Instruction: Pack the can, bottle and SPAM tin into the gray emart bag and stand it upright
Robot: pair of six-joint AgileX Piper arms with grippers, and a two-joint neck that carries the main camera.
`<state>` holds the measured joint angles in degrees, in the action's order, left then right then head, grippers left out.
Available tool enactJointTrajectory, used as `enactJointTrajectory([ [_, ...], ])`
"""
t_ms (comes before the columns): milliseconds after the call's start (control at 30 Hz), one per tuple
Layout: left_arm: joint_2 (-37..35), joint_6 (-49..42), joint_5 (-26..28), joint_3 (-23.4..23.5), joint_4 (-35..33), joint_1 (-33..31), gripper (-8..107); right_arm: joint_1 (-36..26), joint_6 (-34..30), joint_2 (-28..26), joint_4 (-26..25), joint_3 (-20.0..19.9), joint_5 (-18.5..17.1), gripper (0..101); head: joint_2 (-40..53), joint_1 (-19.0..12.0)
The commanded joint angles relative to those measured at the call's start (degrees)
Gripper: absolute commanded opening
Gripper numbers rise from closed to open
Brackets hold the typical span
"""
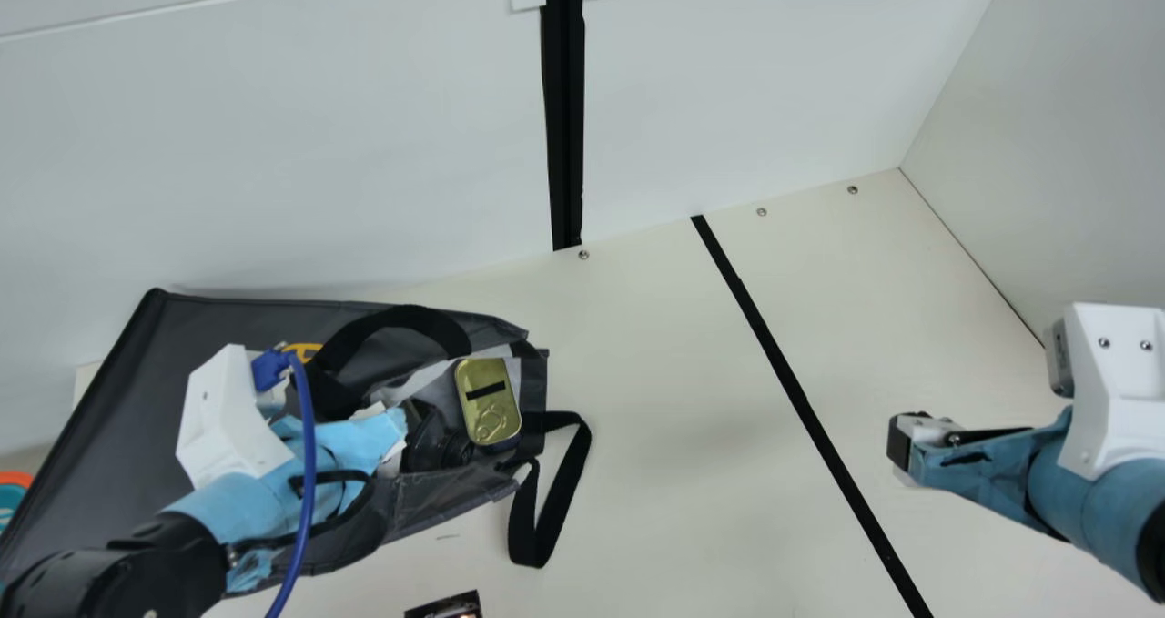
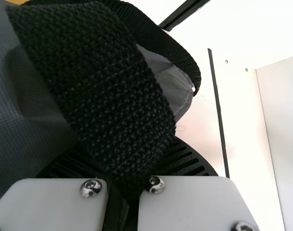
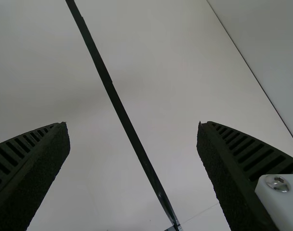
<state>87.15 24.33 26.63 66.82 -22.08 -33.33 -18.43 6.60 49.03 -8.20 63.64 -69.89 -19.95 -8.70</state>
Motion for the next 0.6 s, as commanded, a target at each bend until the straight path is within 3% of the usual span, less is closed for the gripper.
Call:
enactJointTrajectory([
  [0,0.0,0.0,0.0,0.0,0.0,0.0,-8,0.0,-0.2,-0.3,0.3,-0.2,0.0,95,0.0,-1.3],
  [567,0.0,0.0,0.0,0.0,0.0,0.0,-8,-1.3,-2.0,-3.5,2.7,-2.0,0.0,95,0.0,-1.3],
])
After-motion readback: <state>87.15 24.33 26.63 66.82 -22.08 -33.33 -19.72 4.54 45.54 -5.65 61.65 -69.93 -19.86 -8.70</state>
